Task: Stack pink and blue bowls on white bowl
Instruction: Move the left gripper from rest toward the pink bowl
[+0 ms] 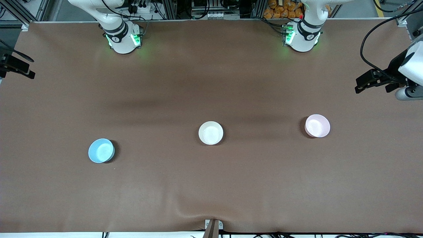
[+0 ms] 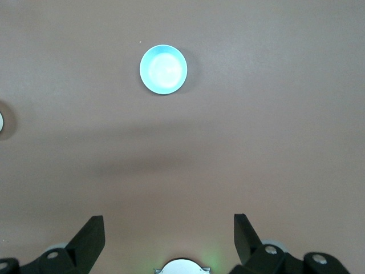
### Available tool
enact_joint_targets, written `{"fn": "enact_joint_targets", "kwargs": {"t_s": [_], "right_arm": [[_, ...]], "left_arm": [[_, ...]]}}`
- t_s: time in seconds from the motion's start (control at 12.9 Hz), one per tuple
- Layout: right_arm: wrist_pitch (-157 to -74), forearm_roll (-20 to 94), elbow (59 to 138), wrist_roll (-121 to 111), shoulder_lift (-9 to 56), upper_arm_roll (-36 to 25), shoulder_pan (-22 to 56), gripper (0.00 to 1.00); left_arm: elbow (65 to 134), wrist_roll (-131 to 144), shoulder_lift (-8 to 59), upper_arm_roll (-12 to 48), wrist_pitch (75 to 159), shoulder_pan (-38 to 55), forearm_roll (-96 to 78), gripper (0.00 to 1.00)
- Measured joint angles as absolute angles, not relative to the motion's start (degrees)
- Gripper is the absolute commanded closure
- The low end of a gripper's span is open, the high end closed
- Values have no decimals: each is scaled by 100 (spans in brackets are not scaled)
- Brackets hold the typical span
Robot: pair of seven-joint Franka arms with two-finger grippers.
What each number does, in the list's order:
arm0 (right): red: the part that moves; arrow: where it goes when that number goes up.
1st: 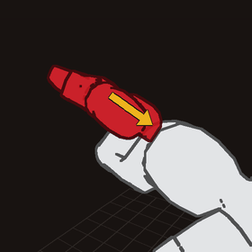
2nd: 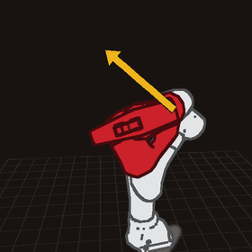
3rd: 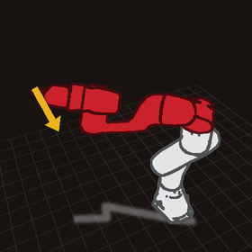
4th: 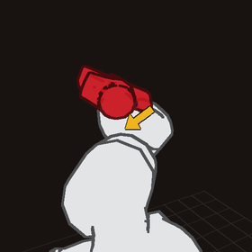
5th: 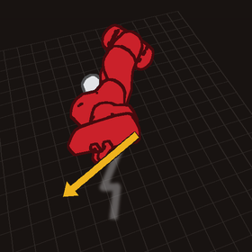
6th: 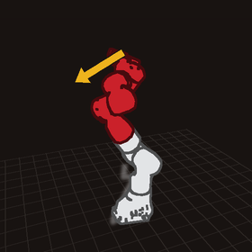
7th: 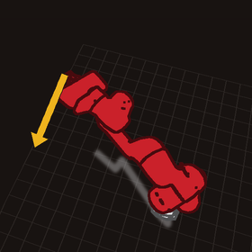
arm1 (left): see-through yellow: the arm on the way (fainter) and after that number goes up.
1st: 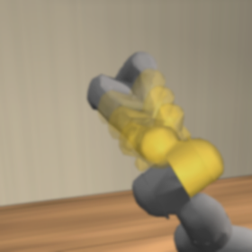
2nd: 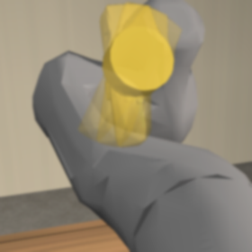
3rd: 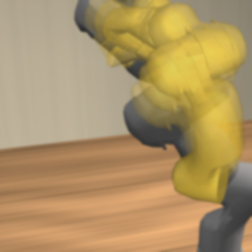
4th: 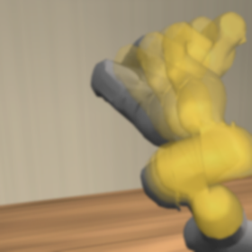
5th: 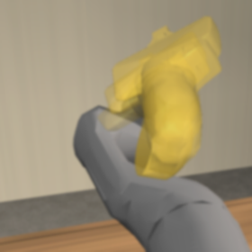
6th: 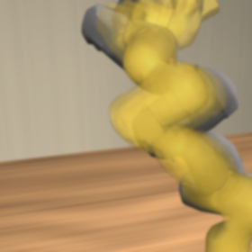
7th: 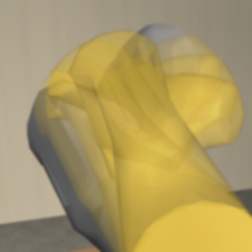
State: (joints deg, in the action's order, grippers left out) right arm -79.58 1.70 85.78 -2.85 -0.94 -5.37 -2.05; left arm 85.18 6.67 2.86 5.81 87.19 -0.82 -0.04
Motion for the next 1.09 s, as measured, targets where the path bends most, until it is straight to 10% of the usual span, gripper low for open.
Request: {"fn": "enact_joint_targets", "kwargs": {"t_s": [1.09], "right_arm": [[-7997, 183, 8620, -286, -86, -537, -204, 0]], "left_arm": [[8564, 433, 503, 415, 8717, -144, -3, 0]]}}
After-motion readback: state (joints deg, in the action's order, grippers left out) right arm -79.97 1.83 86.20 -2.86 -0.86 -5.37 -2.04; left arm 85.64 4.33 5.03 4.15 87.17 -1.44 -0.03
